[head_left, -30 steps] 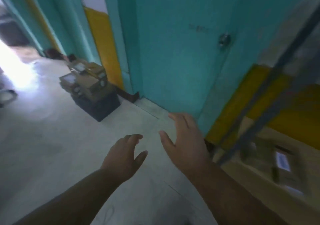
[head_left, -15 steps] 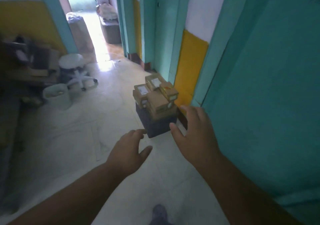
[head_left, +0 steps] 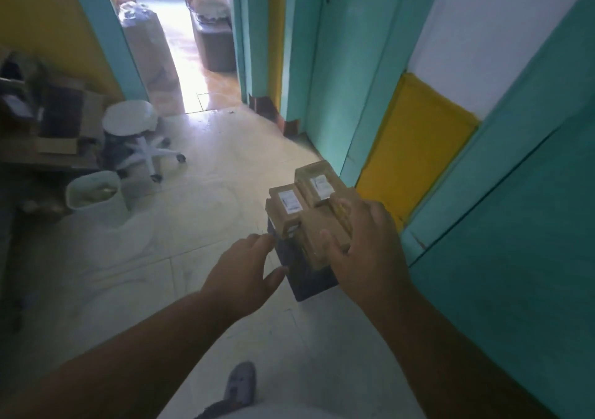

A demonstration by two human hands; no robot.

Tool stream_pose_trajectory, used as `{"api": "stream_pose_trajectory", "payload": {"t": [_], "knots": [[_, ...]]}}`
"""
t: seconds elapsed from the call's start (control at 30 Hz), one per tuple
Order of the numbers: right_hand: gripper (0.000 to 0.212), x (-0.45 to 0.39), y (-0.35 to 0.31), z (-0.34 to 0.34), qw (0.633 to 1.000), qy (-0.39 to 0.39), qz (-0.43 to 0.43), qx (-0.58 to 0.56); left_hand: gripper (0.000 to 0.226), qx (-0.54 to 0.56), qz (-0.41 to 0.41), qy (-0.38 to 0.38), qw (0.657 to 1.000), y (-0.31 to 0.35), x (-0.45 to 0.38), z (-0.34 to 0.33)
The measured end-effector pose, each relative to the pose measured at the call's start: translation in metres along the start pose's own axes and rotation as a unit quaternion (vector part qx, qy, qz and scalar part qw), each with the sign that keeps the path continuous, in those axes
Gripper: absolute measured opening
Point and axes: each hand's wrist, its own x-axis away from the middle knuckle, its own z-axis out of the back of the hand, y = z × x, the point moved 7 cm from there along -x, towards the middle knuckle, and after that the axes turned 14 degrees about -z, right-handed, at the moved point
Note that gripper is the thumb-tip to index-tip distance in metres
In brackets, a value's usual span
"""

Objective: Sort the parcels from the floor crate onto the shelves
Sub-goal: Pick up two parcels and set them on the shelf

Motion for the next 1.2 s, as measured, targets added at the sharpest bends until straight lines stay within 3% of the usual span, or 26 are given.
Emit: {"api": "stream_pose_trajectory", "payload": {"t": [0.13,0.37,0.63,0.73,0.93,1.2], "knots": [[0.051,-0.059,0.006,-0.004,0.998,0.014,-0.062,0.000,0.055,0.001,-0.053,-0.059,0.997,-0.016,-0.092,0.013],[0.048,-0.171,0.039,-0.036,0.994,0.064,-0.092,-0.001,0.047,0.023,-0.103,-0.115,0.988,-0.036,-0.250,-0.018],[0.048,-0.275,0.039,-0.095,0.984,0.067,-0.163,0.003,0.038,0.027,-0.142,-0.186,0.972,-0.103,-0.362,-0.021],[0.048,-0.302,0.040,-0.125,0.973,0.096,-0.208,0.007,0.037,0.021,-0.196,-0.230,0.953,-0.133,-0.405,-0.042],[0.048,-0.313,0.041,-0.185,0.925,0.133,-0.355,0.010,0.025,0.010,-0.286,-0.341,0.895,-0.187,-0.465,-0.101],[0.044,-0.262,0.123,-0.308,0.861,0.042,-0.507,0.002,0.046,0.042,-0.197,-0.463,0.863,-0.243,-0.464,-0.226]]}}
